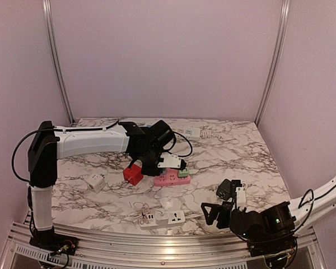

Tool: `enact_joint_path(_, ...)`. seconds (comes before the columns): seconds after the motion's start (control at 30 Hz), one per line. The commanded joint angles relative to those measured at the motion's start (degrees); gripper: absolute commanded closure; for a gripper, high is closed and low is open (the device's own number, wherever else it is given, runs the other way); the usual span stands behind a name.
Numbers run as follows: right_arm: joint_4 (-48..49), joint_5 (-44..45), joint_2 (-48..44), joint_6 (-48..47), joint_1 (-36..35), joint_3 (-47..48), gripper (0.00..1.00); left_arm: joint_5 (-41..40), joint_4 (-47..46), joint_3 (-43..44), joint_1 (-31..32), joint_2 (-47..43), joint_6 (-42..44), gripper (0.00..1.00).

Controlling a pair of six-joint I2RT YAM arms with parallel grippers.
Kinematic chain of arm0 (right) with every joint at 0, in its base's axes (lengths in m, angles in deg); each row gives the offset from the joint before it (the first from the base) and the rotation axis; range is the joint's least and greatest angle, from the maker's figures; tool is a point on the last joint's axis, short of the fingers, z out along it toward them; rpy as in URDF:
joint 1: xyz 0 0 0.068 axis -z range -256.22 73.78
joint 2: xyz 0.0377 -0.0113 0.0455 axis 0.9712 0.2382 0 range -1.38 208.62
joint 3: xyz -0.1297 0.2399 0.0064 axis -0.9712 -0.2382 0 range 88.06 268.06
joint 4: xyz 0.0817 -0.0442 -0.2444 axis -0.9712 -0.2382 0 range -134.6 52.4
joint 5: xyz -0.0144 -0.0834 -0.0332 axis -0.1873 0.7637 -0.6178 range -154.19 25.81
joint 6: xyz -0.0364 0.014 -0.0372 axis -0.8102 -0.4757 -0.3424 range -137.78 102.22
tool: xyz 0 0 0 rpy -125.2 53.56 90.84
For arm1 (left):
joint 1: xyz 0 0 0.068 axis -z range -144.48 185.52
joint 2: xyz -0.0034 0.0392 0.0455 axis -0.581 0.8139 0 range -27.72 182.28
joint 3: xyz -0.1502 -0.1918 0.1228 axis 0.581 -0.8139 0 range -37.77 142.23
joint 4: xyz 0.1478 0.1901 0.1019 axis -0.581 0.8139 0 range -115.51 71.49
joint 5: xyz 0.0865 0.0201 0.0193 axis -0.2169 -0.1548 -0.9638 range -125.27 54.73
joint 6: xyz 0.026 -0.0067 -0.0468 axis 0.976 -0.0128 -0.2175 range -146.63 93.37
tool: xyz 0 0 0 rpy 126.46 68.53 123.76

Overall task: Insert the plug
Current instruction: Insert the plug into the socket slot.

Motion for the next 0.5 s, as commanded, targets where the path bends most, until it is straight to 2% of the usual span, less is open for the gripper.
enact_joint_path(0.0,3.5,1.7,-5.4,1.4,-0.4,-2.7,0.02,-2.0,2.0,1.8,-0.1,1.4,-2.6,1.0)
enact_joint_path(0.23,6.3,2.0,-10.3,1.2,-0.5,-6.2,0.01,-0.6,2.7,1.5,-0.1,1.1,-3.8,1.0)
enact_joint_path(0.47,6.8,2.2,-9.4,0.9,-0.5,-6.0,0.01,2.3,4.4,1.6,-0.1,1.8,-4.3,1.0)
